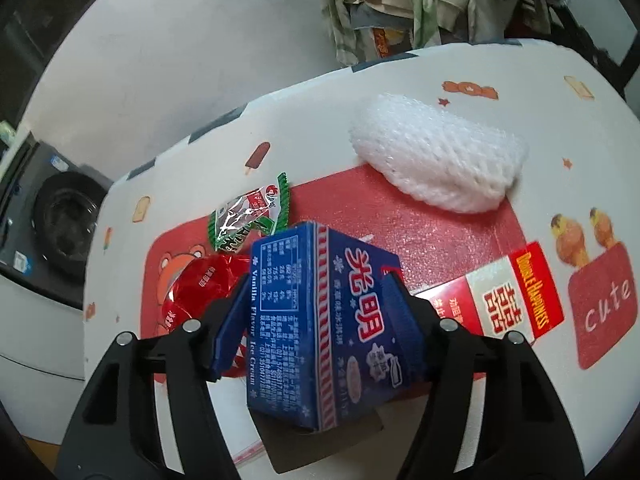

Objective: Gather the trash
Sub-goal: 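Grasp the blue ice cream box on the table with the right tool, then grasp the crushed red can with the left tool, then release the red can into the bin with the left tool while the right tool carries the box, then lower the blue ice cream box over the bin and open the right tool, then move the right tool to the table and grasp the red 'Double Happiness' pack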

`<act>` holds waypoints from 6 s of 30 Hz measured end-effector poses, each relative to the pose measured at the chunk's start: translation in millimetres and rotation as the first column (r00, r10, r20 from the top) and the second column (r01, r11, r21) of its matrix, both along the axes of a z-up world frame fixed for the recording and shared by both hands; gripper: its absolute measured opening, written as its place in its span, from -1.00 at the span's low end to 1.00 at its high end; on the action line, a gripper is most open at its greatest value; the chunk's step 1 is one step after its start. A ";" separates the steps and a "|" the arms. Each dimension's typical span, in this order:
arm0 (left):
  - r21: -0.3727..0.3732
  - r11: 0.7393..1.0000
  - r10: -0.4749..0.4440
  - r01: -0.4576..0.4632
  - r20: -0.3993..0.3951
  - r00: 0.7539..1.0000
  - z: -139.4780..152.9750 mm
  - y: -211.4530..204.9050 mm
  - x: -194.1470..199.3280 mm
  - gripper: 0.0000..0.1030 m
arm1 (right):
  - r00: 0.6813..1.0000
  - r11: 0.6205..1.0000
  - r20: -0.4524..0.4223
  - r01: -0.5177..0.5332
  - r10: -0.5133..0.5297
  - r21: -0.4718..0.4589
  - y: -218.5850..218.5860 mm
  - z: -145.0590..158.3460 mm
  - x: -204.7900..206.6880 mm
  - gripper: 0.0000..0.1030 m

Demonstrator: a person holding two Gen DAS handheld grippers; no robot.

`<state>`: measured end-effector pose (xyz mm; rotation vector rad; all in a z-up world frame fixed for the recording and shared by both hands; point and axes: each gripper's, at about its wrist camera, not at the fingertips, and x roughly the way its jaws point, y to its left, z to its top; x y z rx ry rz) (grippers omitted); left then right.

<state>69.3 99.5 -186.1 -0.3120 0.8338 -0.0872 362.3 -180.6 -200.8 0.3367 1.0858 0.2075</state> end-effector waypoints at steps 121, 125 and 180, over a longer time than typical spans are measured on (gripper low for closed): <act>0.179 0.947 -0.282 0.267 0.063 0.957 56.7 -91.7 -77.7 0.87 | 0.963 0.959 0.123 -0.256 0.242 0.124 -46.6 9.2 -314.0 -0.16; 0.179 0.954 -0.254 0.240 0.063 0.965 56.9 -82.4 -80.0 0.88 | 0.955 0.948 0.084 -0.292 0.283 0.124 -34.6 -1.1 -321.2 -0.15; 0.199 0.963 -0.196 0.181 0.058 0.979 49.7 -61.9 -55.5 0.88 | 0.953 0.962 0.211 -0.171 0.217 -0.215 -72.6 31.8 -277.2 0.89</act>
